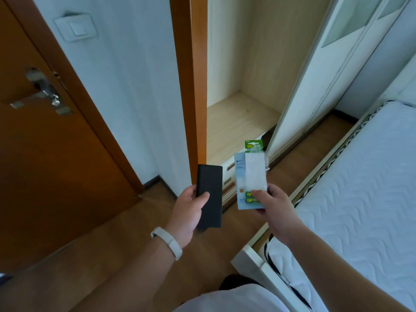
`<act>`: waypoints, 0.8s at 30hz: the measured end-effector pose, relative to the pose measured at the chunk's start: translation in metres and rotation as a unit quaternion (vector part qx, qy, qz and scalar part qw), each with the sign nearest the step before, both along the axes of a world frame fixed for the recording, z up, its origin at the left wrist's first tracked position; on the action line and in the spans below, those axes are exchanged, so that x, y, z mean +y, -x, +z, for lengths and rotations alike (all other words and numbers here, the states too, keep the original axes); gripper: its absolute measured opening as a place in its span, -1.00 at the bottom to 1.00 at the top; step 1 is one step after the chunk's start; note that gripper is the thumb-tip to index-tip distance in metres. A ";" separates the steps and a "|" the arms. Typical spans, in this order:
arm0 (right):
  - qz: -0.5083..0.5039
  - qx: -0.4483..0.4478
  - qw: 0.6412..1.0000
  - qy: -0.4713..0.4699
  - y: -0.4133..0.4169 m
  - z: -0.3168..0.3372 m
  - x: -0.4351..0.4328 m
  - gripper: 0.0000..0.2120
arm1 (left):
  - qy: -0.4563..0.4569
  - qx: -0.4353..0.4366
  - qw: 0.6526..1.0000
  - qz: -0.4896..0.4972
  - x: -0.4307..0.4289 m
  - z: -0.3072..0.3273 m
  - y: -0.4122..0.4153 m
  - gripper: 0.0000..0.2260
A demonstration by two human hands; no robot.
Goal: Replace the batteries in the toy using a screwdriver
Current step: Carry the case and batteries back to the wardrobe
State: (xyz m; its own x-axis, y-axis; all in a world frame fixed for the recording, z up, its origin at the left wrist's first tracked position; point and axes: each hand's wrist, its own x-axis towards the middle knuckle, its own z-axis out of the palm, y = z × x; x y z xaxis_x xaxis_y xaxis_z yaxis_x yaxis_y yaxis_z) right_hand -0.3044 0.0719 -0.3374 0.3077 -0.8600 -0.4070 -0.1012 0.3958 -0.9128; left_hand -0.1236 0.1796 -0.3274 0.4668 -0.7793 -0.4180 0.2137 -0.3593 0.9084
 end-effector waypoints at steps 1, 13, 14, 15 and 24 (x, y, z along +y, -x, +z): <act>-0.002 0.001 1.000 0.004 -0.004 0.000 -0.007 -0.84 | 0.001 0.001 1.000 0.000 -0.008 0.000 -0.005 -0.81; -0.013 -0.005 0.999 -0.042 -0.038 -0.027 -0.119 -0.81 | -0.029 -0.002 0.999 -0.022 -0.133 -0.010 -0.017 -0.89; -0.014 -0.007 0.999 -0.039 -0.041 -0.027 -0.133 -0.81 | -0.034 0.002 0.999 -0.019 -0.149 -0.011 -0.017 -0.90; -0.017 -0.008 0.999 -0.035 -0.042 -0.027 -0.148 -0.81 | -0.042 0.004 0.999 -0.017 -0.167 -0.012 -0.017 -0.92; -0.030 0.005 0.998 -0.049 -0.047 -0.039 -0.256 -0.79 | -0.059 -0.005 0.998 0.002 -0.286 -0.021 -0.032 -0.84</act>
State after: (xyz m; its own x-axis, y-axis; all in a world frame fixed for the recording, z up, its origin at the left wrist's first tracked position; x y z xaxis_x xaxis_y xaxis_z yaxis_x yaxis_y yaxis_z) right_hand -0.2578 -0.1842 -0.3766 0.2526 -0.8325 -0.4932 -0.0828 0.4892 -0.8682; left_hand -0.0916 -0.1065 -0.3482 0.4750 -0.7230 -0.5018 0.2066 -0.4626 0.8621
